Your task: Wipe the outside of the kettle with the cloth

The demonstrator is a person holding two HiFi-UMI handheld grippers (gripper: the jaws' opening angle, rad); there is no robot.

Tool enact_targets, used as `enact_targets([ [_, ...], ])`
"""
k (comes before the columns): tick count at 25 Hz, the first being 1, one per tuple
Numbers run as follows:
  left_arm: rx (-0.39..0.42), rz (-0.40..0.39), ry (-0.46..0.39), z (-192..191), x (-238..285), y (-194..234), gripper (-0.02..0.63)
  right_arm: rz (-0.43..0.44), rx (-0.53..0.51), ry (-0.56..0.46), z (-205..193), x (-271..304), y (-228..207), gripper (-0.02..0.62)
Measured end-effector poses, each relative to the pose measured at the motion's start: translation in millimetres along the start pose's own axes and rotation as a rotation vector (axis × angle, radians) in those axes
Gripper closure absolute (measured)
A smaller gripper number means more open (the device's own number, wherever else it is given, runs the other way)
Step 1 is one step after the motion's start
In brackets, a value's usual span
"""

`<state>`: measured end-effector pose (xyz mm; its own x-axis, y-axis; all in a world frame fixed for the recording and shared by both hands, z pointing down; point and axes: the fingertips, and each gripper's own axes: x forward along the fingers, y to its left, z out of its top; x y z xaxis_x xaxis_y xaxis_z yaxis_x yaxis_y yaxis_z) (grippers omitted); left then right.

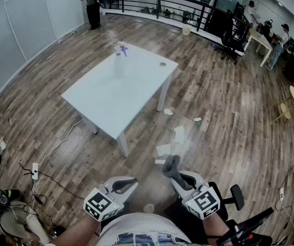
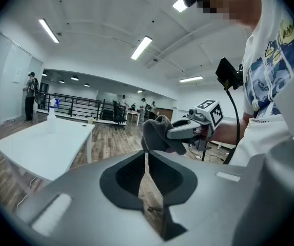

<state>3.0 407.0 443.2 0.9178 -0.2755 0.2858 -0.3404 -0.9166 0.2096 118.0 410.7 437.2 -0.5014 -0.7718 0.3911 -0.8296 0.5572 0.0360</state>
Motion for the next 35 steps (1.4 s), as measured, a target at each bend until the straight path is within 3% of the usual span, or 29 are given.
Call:
enact_targets([
  [6, -0.029, 0.042, -0.012, -4, -14, -5, 0.551, 0.018, -0.022, -0.023, 5, -9, 11, 0.52],
  [21, -0.017, 0.012, -0.008, 0, 4, -8, 0.531, 0.002, 0.071, -0.014, -18, -19, -1, 0.518],
  [27, -0.017, -0.002, -0.001, 12, 16, 54, 0.529, -0.034, 0.091, 0.0, -1, 17, -25, 0.518],
  [35, -0.001, 0.027, -0.079, 63, 29, 190, 0.498, -0.075, 0.094, 0.033, 37, 108, -74, 0.518],
])
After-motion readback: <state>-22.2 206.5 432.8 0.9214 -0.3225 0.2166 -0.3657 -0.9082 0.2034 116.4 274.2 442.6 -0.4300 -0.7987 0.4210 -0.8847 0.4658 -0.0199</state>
